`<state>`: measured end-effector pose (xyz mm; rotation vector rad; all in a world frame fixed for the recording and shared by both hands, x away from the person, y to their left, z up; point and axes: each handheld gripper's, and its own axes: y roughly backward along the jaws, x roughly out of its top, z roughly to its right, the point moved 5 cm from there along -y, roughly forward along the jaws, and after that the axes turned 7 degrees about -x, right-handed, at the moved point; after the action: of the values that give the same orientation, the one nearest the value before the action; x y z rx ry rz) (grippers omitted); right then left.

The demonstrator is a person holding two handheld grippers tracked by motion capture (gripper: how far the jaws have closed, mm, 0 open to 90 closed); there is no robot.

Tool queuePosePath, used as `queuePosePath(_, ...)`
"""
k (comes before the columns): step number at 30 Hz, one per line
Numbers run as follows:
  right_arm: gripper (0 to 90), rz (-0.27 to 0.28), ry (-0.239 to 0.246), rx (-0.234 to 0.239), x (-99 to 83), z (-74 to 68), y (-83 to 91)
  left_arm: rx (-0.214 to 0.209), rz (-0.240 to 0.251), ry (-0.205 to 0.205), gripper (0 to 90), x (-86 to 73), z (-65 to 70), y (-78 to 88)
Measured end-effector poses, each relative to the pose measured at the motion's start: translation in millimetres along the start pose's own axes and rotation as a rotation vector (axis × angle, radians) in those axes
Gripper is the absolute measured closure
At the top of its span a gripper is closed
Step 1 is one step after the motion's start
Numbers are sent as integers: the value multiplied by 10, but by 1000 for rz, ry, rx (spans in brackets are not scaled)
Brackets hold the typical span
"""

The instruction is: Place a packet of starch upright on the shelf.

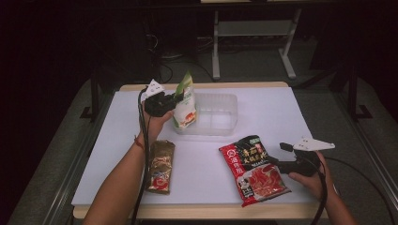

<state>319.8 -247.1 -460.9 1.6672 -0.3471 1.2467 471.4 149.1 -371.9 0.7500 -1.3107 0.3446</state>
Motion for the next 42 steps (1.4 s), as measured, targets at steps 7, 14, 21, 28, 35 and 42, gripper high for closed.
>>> queuePosePath(7,248,-2,3,1,1,-5,-2,2,-5,-17,788,6,0,57)
queuePosePath(14,249,-3,4,2,2,-10,-1,26,-13,-38,717,-11,-15,137)
queuePosePath(21,249,-8,8,-1,1,-16,-5,26,-32,-76,653,-64,-4,219)
queuePosePath(28,250,-11,8,-4,-1,-14,-4,-7,-73,-114,552,-166,43,341)
queuePosePath(35,254,-15,8,-2,-3,-22,-9,-43,-149,-127,481,-405,11,535)
queuePosePath(42,254,-21,10,0,-3,-36,-18,-88,-217,-67,418,-737,-88,707)
